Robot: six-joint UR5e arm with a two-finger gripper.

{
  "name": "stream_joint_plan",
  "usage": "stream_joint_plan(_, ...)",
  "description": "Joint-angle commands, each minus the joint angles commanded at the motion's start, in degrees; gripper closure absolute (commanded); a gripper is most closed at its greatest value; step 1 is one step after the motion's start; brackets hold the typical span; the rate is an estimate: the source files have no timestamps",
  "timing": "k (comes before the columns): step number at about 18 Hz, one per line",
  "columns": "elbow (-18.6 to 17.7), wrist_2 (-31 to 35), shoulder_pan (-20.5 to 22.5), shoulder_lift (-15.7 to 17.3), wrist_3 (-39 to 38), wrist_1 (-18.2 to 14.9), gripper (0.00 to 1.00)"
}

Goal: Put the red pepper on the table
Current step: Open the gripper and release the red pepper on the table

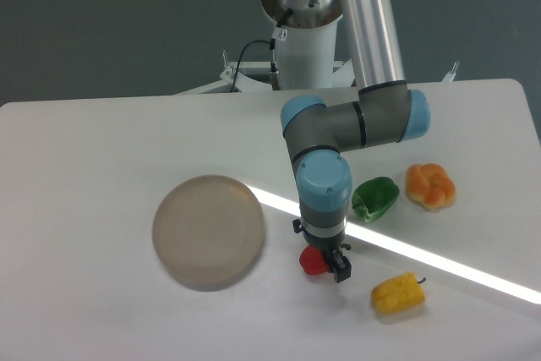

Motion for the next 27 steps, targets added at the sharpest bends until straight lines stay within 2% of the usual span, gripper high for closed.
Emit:
stream_joint_plan(13,0.0,0.09,-0.62,-0.26,-0.09,-0.09,0.31)
stream_joint_plan(27,0.61,0.0,-0.53,0.09,0.52,-0.17,0.03)
